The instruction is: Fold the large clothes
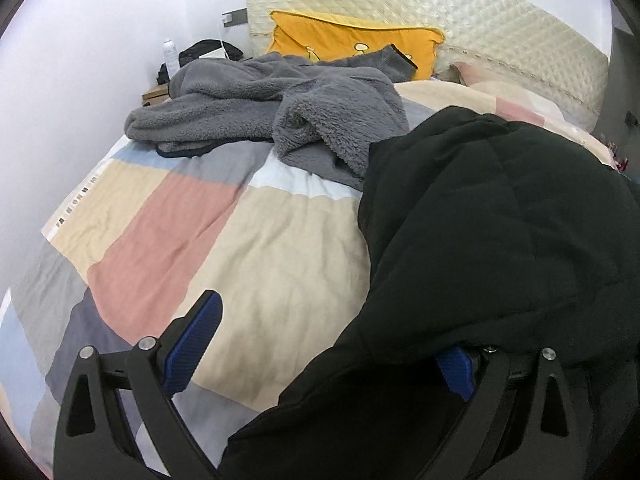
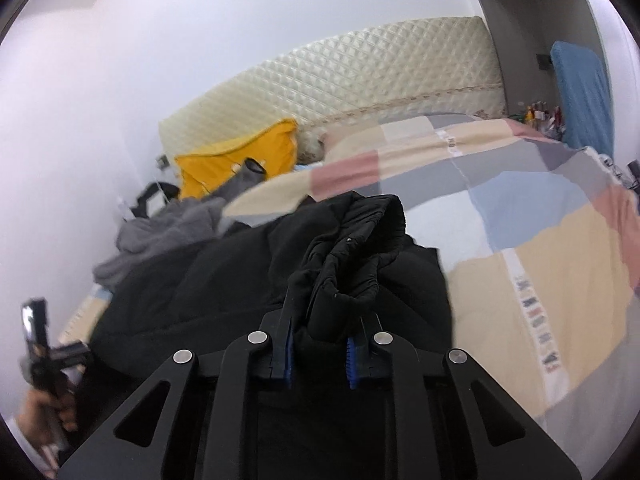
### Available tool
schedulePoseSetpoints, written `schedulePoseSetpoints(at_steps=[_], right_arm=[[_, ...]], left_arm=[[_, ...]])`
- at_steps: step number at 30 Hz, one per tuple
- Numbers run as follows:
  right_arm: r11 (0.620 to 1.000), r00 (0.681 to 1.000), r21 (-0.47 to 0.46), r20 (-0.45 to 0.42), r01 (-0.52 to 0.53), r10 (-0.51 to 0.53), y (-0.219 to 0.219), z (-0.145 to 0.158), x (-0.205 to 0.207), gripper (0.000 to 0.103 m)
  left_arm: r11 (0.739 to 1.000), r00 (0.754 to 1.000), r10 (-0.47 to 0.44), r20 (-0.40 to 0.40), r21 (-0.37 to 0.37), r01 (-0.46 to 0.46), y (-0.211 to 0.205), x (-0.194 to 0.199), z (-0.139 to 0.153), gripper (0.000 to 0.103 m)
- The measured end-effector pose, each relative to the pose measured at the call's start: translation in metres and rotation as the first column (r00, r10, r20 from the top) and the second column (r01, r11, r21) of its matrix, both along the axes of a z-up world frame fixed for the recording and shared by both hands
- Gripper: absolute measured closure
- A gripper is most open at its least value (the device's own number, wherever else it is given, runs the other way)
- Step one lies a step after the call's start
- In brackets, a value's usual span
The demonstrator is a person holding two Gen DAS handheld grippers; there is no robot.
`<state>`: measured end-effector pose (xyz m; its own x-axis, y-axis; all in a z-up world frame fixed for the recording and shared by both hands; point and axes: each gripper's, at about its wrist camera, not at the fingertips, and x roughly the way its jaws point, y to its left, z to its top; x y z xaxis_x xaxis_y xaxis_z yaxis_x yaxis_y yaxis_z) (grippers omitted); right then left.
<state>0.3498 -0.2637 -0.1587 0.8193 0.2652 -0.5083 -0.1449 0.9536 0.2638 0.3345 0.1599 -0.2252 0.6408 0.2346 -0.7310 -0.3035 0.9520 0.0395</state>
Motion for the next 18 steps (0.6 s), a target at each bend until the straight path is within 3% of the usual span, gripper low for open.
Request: schedulePoseSetpoints(at_steps=[4, 9, 14, 18], right_arm=[[0.999, 1.0, -0.035, -0.014, 0.026, -0.026, -0.004, -0.011, 0.002, 0.089], [0.989, 0.997, -0.142, -0.059, 0.035, -0.044, 0.006, -0.028, 0.009, 0.089], [0.975, 0.994, -0.219, -0.092, 0.036, -0.057, 0.014, -0.047, 0.016, 0.089], [0.97, 0.991, -0.241, -0.117, 0.031, -0.061, 0.018, -0.055, 0.02, 0.089]], left_arm=[[0.999, 1.0, -0.024, 0.006, 0.035, 0.023, -0.01, -0.002, 0.005, 0.006], [1.0, 1.0, -0.012, 0.0, -0.029, 0.012, -0.005, 0.0, 0.002, 0.006], [0.999, 0.999, -0.036, -0.013, 0.018, 0.036, -0.012, 0.002, -0.002, 0.006], [1.0, 0.998, -0.027, -0.051, -0.005, 0.027, -0.01, 0.004, -0.01, 0.006]])
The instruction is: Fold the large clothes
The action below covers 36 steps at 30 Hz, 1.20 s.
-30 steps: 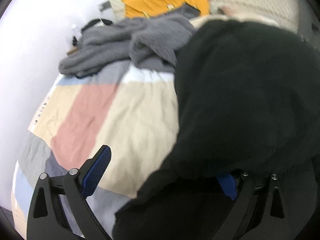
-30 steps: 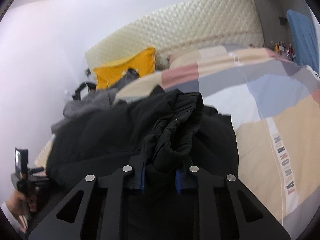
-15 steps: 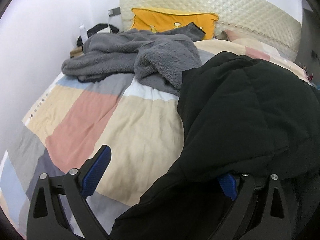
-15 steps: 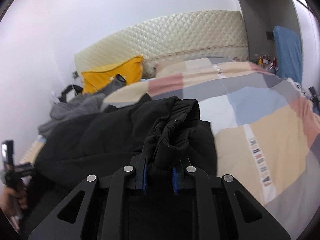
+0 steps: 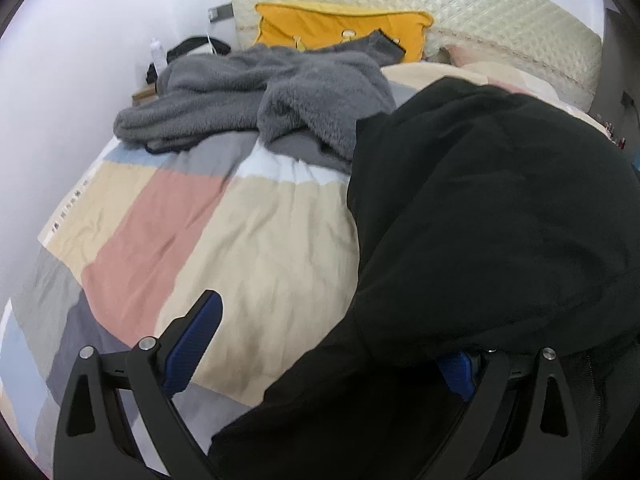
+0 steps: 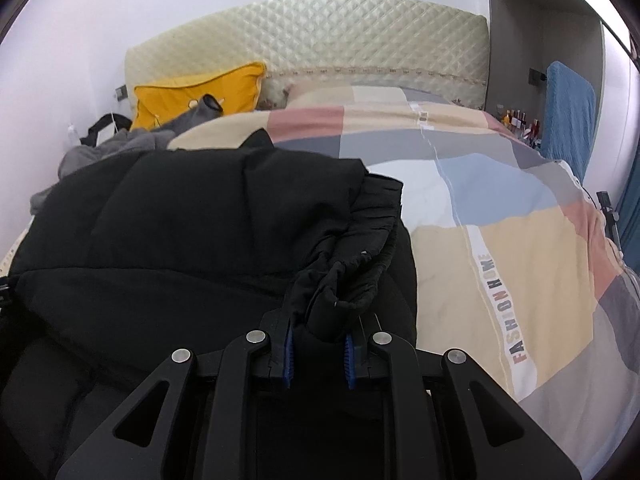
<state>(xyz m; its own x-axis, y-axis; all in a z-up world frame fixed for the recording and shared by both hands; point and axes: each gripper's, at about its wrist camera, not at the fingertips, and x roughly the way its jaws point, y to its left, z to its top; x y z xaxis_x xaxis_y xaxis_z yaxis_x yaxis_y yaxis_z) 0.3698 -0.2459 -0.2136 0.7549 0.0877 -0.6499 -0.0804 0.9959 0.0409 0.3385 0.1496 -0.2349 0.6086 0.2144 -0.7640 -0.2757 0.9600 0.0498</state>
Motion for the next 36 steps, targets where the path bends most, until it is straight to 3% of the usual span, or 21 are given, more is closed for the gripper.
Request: schedulePoseSetpoints(at_steps=[5, 7, 12, 15, 18, 24, 30, 36], right_arm=[[1.0, 1.0, -0.022, -0.024, -0.004, 0.003, 0.005, -0.008, 0.001, 0.086], [1.0, 1.0, 0.022, -0.023, -0.002, 0.002, -0.001, -0.002, -0.005, 0.084], [0.994, 1.0, 0.105, -0.026, 0.004, -0.001, -0.014, 0.016, -0.025, 0.06], [0.992, 1.0, 0.125, 0.002, -0.021, 0.021, -0.016, 0.031, -0.049, 0.046], [0.991, 0.999, 0.127, 0.027, -0.036, 0.033, -0.016, 0.046, -0.075, 0.045], [0.985, 0.998, 0.166, 0.055, -0.052, 0.043, -0.02, 0.067, -0.127, 0.045], [0.982, 0.993, 0.178, 0.102, -0.069, 0.051, -0.022, 0.097, -0.177, 0.045], [0.982, 0.986, 0.16, 0.147, -0.104, 0.08, -0.027, 0.139, -0.224, 0.045]], left_arm=[[0.999, 1.0, 0.004, -0.027, -0.033, -0.005, 0.002, 0.003, -0.004, 0.006], [1.0, 0.999, 0.006, -0.039, -0.027, -0.007, 0.001, 0.003, -0.002, 0.006], [1.0, 0.999, 0.024, -0.037, 0.004, -0.024, 0.005, -0.008, 0.013, 0.006], [0.999, 0.999, 0.024, -0.031, -0.032, -0.025, 0.009, -0.02, 0.027, 0.006], [0.999, 1.0, 0.005, -0.014, -0.048, -0.006, 0.006, -0.032, 0.041, 0.006], [0.999, 0.998, -0.033, 0.057, -0.01, 0.033, -0.006, -0.071, 0.069, 0.006], [0.992, 0.993, -0.032, 0.118, -0.117, 0.046, 0.004, -0.111, 0.103, 0.006], [0.989, 0.981, -0.05, 0.188, -0.129, 0.076, 0.02, -0.157, 0.171, 0.006]])
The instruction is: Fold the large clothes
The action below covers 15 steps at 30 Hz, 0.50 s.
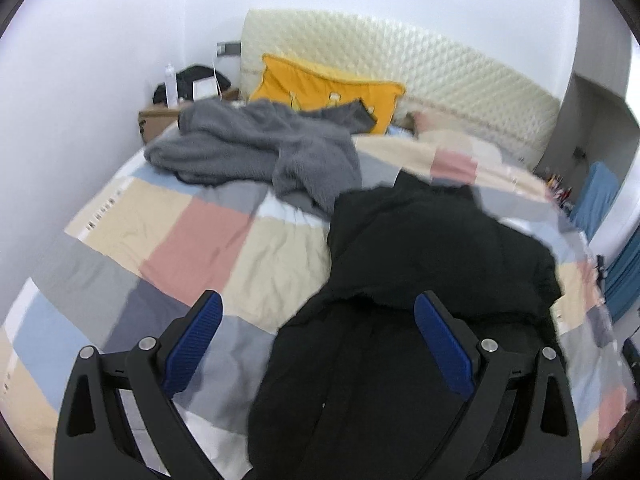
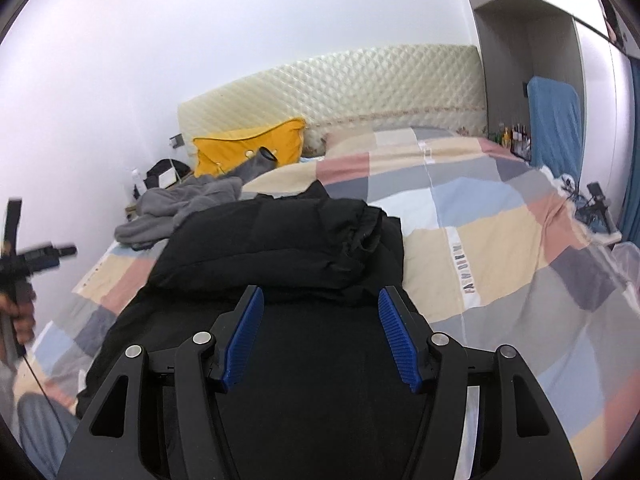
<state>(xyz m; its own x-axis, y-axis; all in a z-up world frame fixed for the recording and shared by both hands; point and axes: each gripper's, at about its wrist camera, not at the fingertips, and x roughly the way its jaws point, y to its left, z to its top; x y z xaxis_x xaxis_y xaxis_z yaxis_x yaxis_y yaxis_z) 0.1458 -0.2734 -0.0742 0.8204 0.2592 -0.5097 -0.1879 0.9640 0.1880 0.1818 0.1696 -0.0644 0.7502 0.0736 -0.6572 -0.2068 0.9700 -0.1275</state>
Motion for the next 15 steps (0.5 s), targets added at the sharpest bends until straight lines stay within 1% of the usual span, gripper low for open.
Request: schedulePoseSetpoints(at_steps=[2, 3, 6, 9, 12, 15], right_arm=[[1.0, 1.0, -0.007, 0.016, -0.008, 0.009, -0.003, 0.013, -0.013, 0.045], [1.0, 0.999, -0.009, 0.028, -0.016, 0.017, -0.006, 0.024, -0.022, 0.045], [1.0, 0.999, -0.01, 0.045, -0.028, 0.029, -0.018, 0.044, -0.042, 0.045], [0.999, 0.998, -0.02, 0.049, -0.034, 0.035, -0.037, 0.066, -0.062, 0.045], [0.998, 0.998, -0.05, 0.048, -0.026, 0.028, -0.057, 0.078, -0.079, 0.043], [0.997, 0.999, -0.076, 0.035, -0.013, 0.016, -0.081, 0.08, -0.087, 0.042]], left_arm=[[1.0, 1.0, -0.009, 0.029, 0.007, 0.009, 0.007, -0.015, 0.027, 0.006], [1.0, 0.999, -0.012, 0.044, 0.019, 0.011, 0.011, -0.025, 0.043, 0.006], [0.998, 0.996, -0.008, 0.084, 0.056, 0.004, 0.025, -0.052, 0.085, 0.006], [0.998, 0.994, -0.005, 0.112, 0.055, -0.001, 0.045, -0.079, 0.116, 0.006], [1.0, 0.994, -0.007, 0.107, 0.02, 0.005, 0.066, -0.102, 0.129, 0.006], [0.999, 0.996, -0.015, 0.092, -0.033, 0.018, 0.088, -0.12, 0.121, 0.006]])
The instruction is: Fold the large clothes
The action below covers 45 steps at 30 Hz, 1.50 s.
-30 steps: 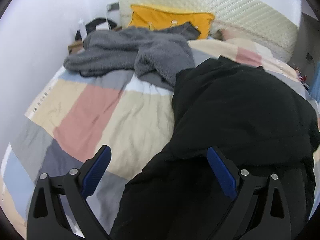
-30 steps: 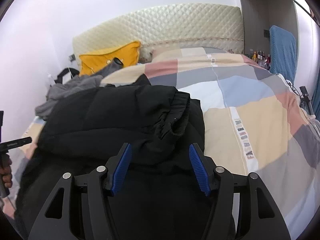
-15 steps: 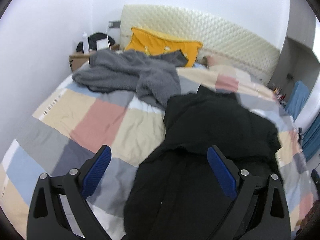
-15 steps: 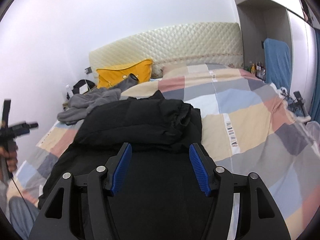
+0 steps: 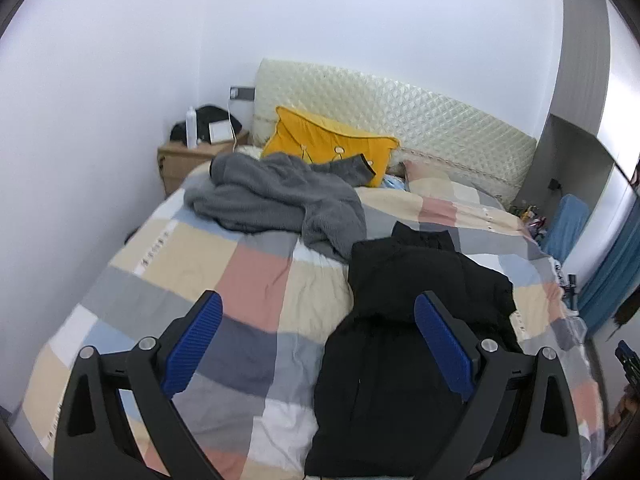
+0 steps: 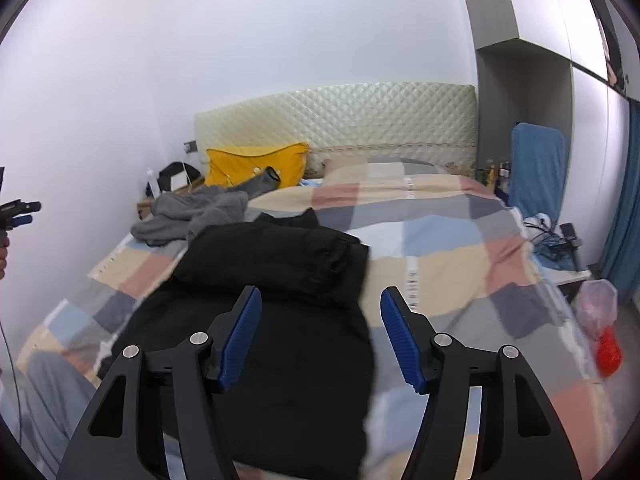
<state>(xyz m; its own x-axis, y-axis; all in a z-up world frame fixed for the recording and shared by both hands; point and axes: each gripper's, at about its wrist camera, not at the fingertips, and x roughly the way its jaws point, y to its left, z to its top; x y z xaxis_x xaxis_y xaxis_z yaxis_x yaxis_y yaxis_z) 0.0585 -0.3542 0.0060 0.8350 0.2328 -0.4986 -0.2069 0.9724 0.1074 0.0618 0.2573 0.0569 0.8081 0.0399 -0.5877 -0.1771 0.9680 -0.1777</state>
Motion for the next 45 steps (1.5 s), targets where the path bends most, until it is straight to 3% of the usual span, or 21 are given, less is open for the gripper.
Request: schedulePoseSetpoints(at_steps=[3, 8, 12, 15, 19, 22, 26, 31, 34, 38, 40, 45], right_arm=[[0.999, 0.997, 0.008, -0.064, 0.046, -0.045, -0.031, -0.011, 0.006, 0.041], [0.991, 0.98, 0.122, -0.198, 0.047, -0.023, -0.063, -0.048, 0.021, 0.041], [0.983, 0.951, 0.18, -0.307, 0.032, 0.025, -0.063, -0.102, 0.028, 0.04], [0.968, 0.916, 0.251, -0.385, -0.009, 0.108, -0.055, -0.147, 0.034, 0.04], [0.934, 0.855, 0.355, -0.477, -0.027, 0.206, -0.041, -0.201, 0.042, 0.039], [0.915, 0.814, 0.403, -0.525, -0.018, 0.247, -0.039, -0.228, 0.049, 0.031], [0.909, 0.777, 0.416, -0.578, 0.018, 0.249, -0.044, -0.256, 0.055, 0.029], [0.896, 0.761, 0.429, -0.617, 0.111, 0.201, -0.065, -0.277, 0.049, 0.025], [0.869, 0.755, 0.474, -0.619, 0.139, 0.217, -0.076, -0.289, 0.041, 0.025], [0.841, 0.743, 0.526, -0.612, 0.126, 0.272, -0.077, -0.297, 0.04, 0.023], [0.83, 0.744, 0.547, -0.598, 0.11, 0.297, -0.074, -0.297, 0.041, 0.021], [0.825, 0.754, 0.561, -0.571, 0.068, 0.326, -0.063, -0.29, 0.039, 0.019]], left_arm=[[0.998, 0.999, -0.025, -0.044, -0.059, 0.022, 0.016, -0.004, -0.028, 0.006], [0.979, 0.984, -0.08, -0.156, -0.199, 0.048, 0.024, 0.005, -0.106, 0.006], [0.916, 0.959, -0.178, -0.219, -0.392, 0.081, 0.017, 0.013, -0.175, 0.006], [0.849, 0.941, -0.238, -0.242, -0.522, 0.08, 0.007, 0.017, -0.227, 0.006], [0.764, 0.922, -0.288, -0.257, -0.642, 0.06, 0.001, 0.018, -0.28, 0.006], [0.736, 0.913, -0.288, -0.29, -0.676, 0.017, 0.006, 0.02, -0.309, 0.006], [0.711, 0.904, -0.292, -0.311, -0.703, -0.012, 0.004, 0.02, -0.328, 0.006], [0.694, 0.873, -0.368, -0.319, -0.72, 0.029, -0.016, 0.032, -0.341, 0.007], [0.662, 0.861, -0.426, -0.278, -0.745, 0.087, -0.035, 0.039, -0.341, 0.007], [0.624, 0.867, -0.445, -0.225, -0.773, 0.119, -0.05, 0.046, -0.337, 0.008], [0.626, 0.867, -0.439, -0.237, -0.772, 0.106, -0.055, 0.05, -0.34, 0.008], [0.662, 0.853, -0.425, -0.302, -0.747, 0.066, -0.055, 0.061, -0.356, 0.012]])
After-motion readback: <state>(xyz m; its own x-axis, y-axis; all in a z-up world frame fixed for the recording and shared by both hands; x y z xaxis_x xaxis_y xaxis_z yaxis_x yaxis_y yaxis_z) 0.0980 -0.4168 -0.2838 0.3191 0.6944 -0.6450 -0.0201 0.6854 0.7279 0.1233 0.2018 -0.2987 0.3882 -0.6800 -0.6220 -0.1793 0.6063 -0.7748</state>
